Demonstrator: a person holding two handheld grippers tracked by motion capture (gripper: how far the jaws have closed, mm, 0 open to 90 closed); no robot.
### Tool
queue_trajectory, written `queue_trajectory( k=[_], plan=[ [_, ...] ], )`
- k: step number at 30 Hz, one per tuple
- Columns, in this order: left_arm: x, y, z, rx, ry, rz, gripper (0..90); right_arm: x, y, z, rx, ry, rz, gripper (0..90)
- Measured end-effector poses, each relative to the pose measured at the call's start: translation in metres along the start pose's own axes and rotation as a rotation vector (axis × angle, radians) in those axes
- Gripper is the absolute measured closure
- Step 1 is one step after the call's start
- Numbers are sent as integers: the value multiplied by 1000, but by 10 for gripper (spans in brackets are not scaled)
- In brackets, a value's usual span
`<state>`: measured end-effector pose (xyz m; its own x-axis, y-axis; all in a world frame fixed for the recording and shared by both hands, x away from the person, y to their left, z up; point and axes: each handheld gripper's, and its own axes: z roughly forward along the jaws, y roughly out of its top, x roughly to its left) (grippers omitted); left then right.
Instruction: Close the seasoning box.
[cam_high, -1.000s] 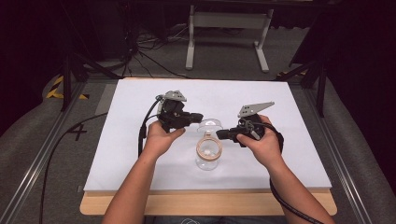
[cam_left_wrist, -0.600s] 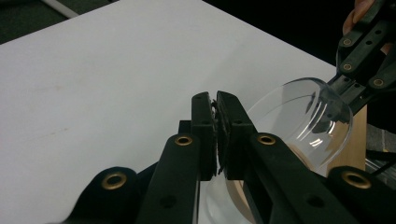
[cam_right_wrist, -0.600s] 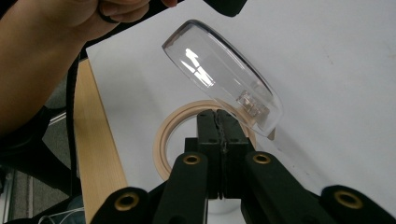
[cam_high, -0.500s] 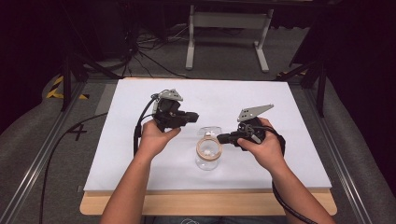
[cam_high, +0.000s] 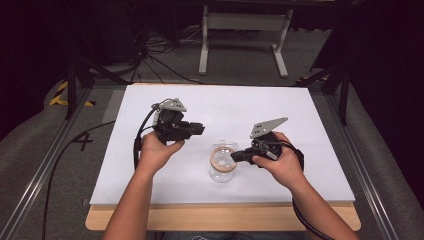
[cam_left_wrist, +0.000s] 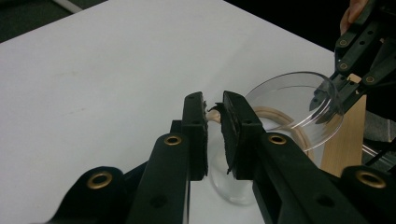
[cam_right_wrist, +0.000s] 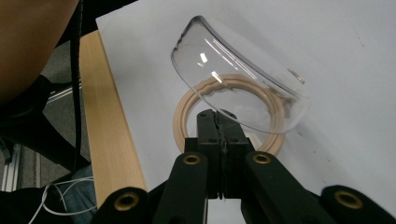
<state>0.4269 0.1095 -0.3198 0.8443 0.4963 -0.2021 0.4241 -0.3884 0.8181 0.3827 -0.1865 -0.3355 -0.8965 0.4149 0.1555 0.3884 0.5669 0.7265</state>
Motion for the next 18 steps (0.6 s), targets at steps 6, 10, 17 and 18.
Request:
queue_trajectory(
  k=[6, 10, 17, 18],
  plan=[
    [3, -8, -6, 18, 16, -17, 786, 4, -2, 3, 20, 11, -18, 899],
    [5, -13, -11, 27, 23, -41, 781, 6, -5, 5, 45, 27, -22, 899],
    [6, -18, -16, 30, 35, -52, 775, 8, -11, 9, 89, 51, -25, 900],
    [6, -19, -17, 36, 33, -56, 775, 8, -12, 9, 95, 56, -23, 900]
  ],
)
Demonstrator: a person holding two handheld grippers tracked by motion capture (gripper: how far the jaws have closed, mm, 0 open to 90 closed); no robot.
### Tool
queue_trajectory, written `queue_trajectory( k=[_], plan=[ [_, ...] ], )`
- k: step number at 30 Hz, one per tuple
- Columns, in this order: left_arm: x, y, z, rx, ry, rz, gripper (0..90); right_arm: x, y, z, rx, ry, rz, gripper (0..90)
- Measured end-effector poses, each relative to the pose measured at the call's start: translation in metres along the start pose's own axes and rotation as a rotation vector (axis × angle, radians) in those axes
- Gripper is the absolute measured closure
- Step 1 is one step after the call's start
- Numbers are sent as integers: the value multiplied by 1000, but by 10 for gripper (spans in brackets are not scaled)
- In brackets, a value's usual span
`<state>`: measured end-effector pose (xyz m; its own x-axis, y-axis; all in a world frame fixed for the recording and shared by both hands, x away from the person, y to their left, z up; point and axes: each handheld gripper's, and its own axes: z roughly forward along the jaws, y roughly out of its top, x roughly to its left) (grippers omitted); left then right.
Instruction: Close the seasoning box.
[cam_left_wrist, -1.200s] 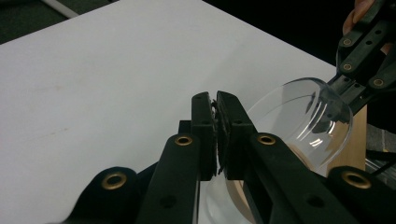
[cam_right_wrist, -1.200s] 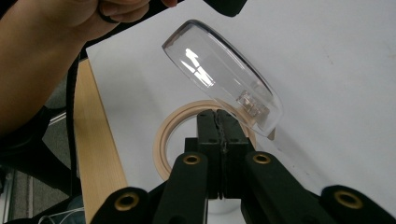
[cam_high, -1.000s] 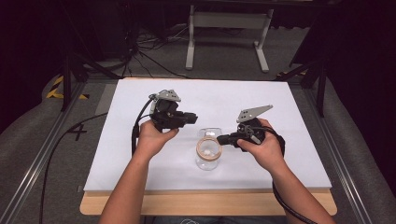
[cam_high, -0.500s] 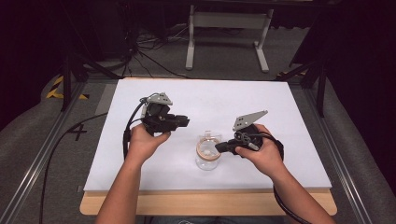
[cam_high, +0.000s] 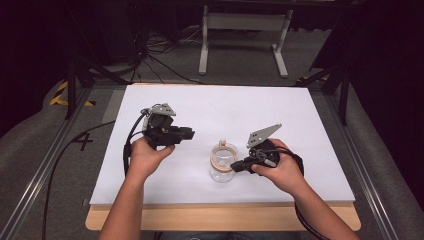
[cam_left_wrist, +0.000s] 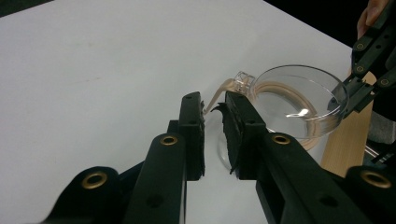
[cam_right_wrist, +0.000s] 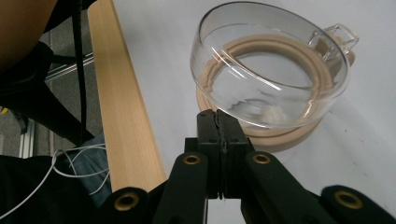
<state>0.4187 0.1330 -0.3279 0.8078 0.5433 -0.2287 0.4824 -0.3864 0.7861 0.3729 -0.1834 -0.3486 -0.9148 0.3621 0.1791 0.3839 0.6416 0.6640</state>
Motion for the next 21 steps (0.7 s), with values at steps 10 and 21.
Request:
queue_trajectory(
  k=[10, 21],
  plan=[
    [2, -2, 0, 2, 5, -19, 768, 1, -6, 2, 33, 9, 1, 899],
    [0, -11, -11, -14, 22, -45, 723, -2, 0, -13, -25, -10, -14, 848]
  ],
)
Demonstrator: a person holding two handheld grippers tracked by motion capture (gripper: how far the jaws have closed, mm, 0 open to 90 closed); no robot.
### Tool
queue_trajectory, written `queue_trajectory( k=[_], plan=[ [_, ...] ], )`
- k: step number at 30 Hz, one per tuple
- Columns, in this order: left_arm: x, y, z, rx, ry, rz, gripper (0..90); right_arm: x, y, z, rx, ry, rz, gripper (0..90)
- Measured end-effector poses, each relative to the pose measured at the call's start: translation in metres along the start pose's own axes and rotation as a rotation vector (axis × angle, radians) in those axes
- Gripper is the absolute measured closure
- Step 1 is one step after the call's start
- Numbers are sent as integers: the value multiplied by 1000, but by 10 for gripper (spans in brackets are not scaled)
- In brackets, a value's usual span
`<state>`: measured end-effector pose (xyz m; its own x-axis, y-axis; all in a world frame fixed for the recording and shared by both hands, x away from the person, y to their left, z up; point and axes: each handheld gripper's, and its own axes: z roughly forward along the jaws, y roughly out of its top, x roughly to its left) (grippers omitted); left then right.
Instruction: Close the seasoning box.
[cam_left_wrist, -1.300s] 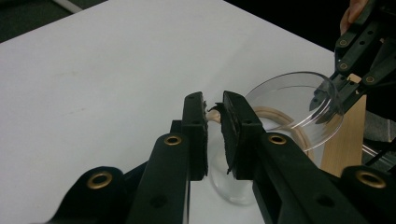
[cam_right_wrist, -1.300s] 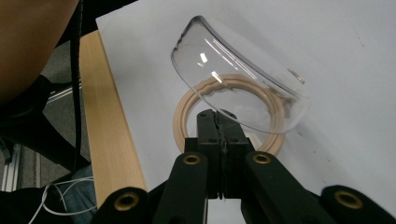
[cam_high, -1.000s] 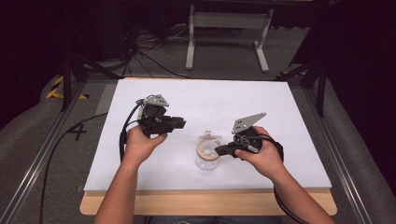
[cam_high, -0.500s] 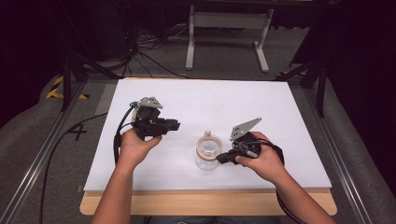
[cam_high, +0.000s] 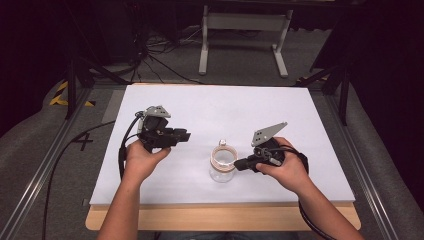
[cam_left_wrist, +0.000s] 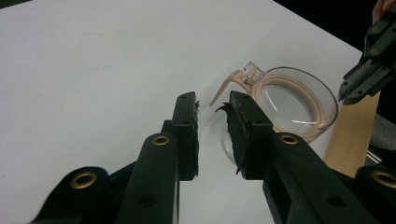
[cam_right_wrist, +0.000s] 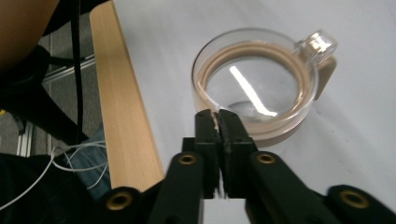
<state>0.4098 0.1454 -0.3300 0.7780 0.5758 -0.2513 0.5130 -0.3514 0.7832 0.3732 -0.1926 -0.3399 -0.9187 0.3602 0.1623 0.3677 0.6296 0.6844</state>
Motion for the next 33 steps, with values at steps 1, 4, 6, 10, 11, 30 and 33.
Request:
queue_trajectory(
  k=[1, 4, 6, 10, 11, 30, 33],
  plan=[
    [0, 0, 0, 0, 0, 0, 713, 0, 0, 0, 0, 0, 0, 848],
    [0, -7, -11, -13, 14, -14, 696, -5, 4, -8, -58, -22, -11, 746],
    [0, -11, -17, -21, 21, -24, 681, -10, 5, -13, -92, -34, -13, 714],
    [2, -20, -26, -26, 36, -44, 648, -21, 7, -22, -133, -66, -12, 629],
    [3, -23, -27, -28, 46, -51, 639, -24, 6, -24, -136, -72, -11, 623],
    [41, -62, -15, -34, 228, -113, 483, -105, -60, -44, -156, -257, 162, 527],
    [48, -69, -14, -39, 252, -125, 482, -116, -71, -41, -154, -276, 188, 506]
  ],
)
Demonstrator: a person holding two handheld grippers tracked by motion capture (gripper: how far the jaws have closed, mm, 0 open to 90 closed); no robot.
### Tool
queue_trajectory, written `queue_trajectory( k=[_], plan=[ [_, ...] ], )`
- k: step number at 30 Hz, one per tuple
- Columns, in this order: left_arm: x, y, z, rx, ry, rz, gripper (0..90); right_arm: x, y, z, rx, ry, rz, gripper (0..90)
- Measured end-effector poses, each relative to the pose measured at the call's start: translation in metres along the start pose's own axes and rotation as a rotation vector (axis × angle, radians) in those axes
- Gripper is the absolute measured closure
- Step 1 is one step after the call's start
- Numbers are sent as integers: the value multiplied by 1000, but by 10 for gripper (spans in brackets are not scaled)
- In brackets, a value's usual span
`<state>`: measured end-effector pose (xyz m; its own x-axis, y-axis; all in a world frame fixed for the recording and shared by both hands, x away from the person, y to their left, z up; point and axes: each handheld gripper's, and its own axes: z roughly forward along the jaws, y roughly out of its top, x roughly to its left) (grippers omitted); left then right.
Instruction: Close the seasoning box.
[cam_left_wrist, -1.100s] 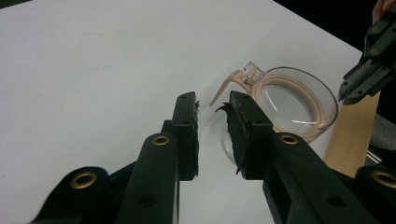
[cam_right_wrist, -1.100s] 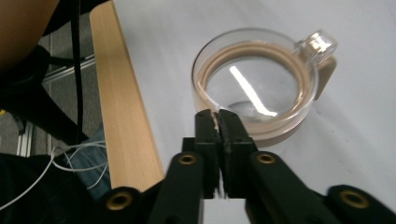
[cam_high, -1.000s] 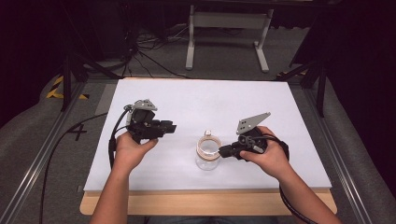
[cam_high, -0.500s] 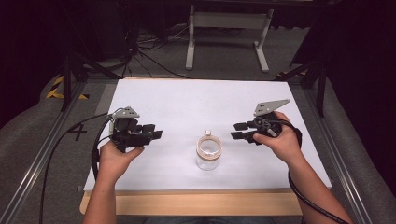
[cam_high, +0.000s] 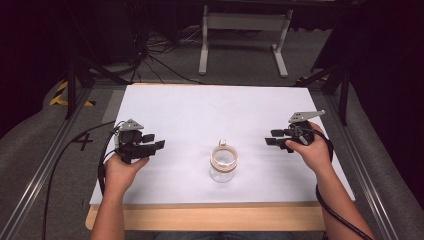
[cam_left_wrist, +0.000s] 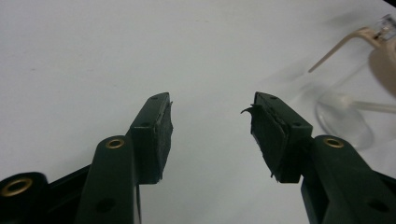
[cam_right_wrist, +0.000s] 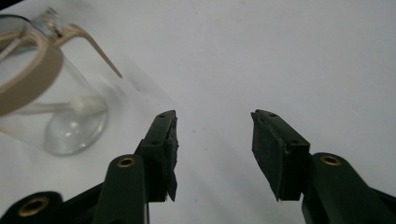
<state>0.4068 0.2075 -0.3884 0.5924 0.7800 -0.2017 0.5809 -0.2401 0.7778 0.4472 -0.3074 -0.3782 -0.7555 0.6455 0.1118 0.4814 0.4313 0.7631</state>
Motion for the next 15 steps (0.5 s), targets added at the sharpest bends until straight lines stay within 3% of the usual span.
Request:
queue_trajectory(
  k=[6, 11, 13, 15],
  plan=[
    [7, -7, 7, 14, 13, -14, 473, -15, -17, 12, 37, -27, 15, 488],
    [11, -15, 15, 26, 92, 19, 473, -25, -32, 23, 46, -86, 19, 468],
    [16, -19, 17, 51, 95, 9, 472, -28, -40, 25, 32, -87, 34, 467],
    [18, -21, 19, 38, 97, -6, 469, -30, -43, 25, 33, -106, 28, 468]
  ],
)
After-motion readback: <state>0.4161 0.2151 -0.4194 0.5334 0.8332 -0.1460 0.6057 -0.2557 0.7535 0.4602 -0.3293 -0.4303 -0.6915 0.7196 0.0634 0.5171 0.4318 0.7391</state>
